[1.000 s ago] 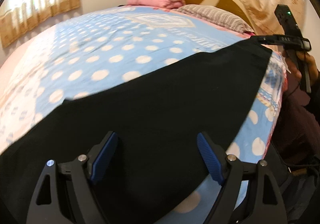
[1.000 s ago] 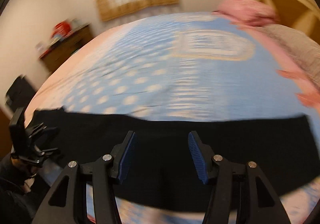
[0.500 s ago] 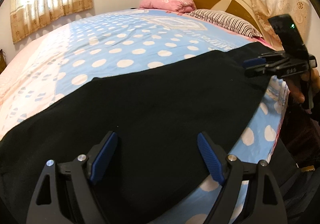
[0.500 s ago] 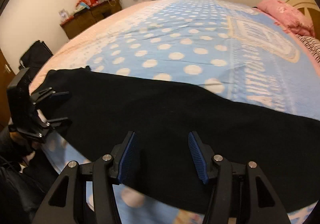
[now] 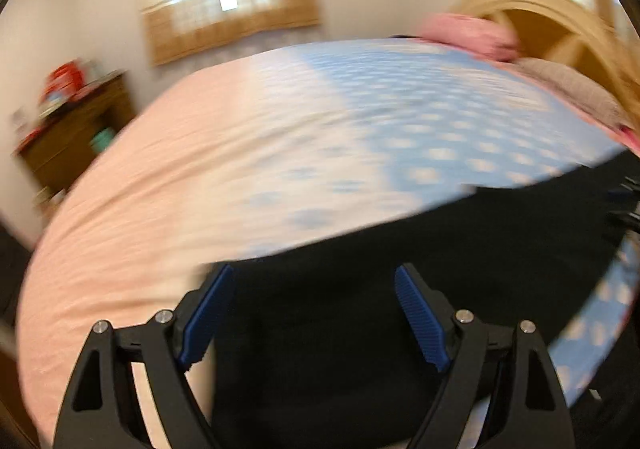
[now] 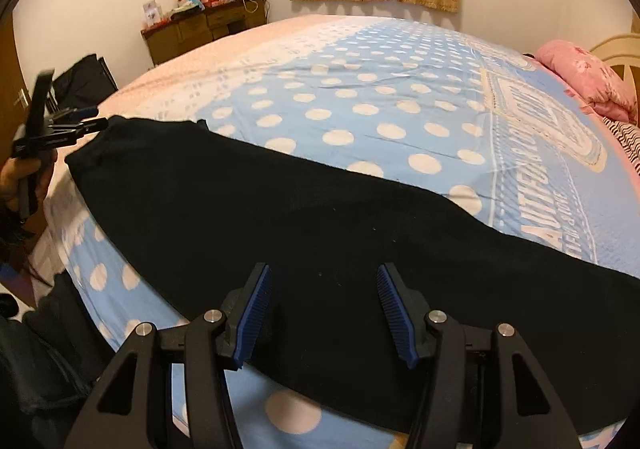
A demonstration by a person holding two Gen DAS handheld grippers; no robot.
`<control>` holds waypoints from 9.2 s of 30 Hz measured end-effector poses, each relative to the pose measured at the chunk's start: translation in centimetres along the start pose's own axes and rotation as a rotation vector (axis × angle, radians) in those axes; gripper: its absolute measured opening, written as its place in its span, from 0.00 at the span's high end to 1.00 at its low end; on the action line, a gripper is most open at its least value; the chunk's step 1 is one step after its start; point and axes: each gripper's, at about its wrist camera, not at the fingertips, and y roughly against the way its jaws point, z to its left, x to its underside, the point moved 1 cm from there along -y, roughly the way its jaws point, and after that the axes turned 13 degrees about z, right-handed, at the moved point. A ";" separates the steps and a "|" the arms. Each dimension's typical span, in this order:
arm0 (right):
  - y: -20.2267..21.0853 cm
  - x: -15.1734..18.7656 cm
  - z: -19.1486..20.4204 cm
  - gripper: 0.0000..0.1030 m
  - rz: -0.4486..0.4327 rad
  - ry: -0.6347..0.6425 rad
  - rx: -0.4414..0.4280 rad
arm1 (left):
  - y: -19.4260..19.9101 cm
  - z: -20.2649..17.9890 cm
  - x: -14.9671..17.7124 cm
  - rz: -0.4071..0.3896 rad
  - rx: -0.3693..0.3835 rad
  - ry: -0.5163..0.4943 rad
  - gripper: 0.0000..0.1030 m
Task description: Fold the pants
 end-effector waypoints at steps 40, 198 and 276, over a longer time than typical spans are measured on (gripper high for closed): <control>-0.9 -0.9 2.7 0.45 -0.008 0.044 0.042 | -2.0 5.8 -0.4 0.075 0.252 0.213 0.78; -3.0 -2.8 -0.7 0.78 0.113 -0.273 -0.147 | -0.9 -16.1 -2.2 0.072 0.344 -0.110 0.00; -1.8 4.6 2.2 0.35 -0.023 0.018 0.005 | -3.1 -14.2 -2.0 0.217 0.298 -0.047 0.46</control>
